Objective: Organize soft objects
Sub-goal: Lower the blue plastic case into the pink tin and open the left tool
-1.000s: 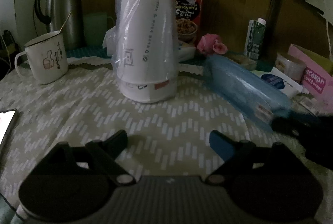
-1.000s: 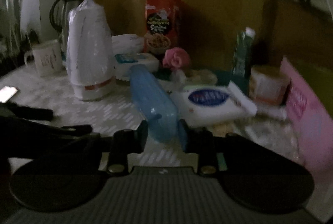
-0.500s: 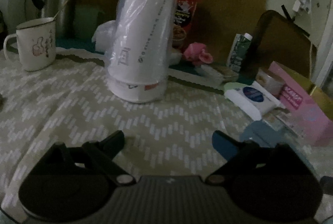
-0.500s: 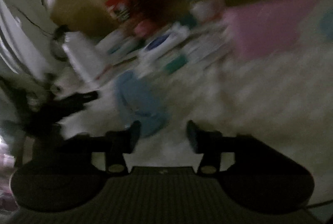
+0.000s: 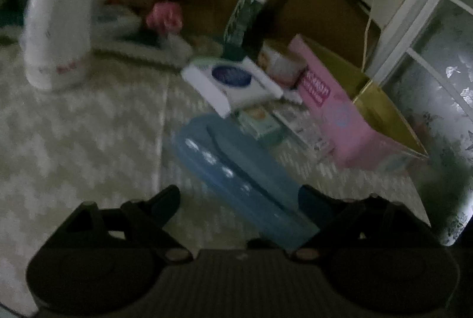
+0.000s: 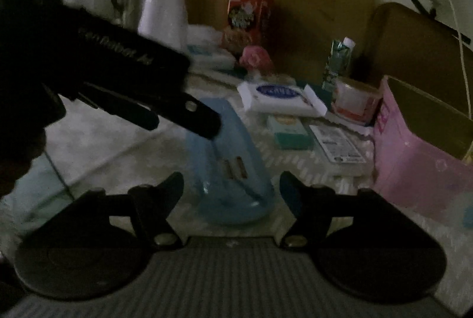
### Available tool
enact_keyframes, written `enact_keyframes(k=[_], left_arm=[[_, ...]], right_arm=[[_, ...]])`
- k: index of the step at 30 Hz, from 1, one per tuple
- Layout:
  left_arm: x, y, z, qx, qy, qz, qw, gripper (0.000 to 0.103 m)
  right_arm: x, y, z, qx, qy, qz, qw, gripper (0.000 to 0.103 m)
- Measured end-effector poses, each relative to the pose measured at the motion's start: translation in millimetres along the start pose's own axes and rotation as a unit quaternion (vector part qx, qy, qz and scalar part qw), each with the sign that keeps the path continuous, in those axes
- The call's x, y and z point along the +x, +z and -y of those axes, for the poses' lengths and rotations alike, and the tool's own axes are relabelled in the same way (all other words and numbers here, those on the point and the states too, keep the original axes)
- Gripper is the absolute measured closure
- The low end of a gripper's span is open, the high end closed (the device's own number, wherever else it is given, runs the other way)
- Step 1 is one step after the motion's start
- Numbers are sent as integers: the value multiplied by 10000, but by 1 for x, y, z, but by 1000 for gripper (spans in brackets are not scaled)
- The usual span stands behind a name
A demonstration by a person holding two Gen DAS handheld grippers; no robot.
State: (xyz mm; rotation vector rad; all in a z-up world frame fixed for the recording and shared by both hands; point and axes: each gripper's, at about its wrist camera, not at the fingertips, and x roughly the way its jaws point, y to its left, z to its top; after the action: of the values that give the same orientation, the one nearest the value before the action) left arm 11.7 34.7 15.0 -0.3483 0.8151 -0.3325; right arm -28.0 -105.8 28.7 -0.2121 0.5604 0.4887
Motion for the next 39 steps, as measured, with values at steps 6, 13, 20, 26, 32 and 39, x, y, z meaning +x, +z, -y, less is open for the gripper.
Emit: enact_keyframes(k=[6,13,20,26,32,39], left_arm=[[1,-4,15,39,-136,122,9998,36],[-12,25,84,1026,-307,646,9921,39],[30,64,167,1832,-815,790,9765,40],[91,71,208,1901,-1092,473,9745,40],[121,64,223,1963,-1025,328,9746,38],[115,64,215,1967,-814,426,9761,36]], right_arm=[[-9,-15,19,570,519,116,9970,46],[-38,-12,22,615,11,1050,9926,49],[-68,1,84,1046,-955,1732,9746,48],[-67,-4,141,1509,-1567,1563,9635,48],[-43,-13,171,1652,-1948,1248,9587,48],[-27,-21,173,1702,-2427,1151,9481,44]])
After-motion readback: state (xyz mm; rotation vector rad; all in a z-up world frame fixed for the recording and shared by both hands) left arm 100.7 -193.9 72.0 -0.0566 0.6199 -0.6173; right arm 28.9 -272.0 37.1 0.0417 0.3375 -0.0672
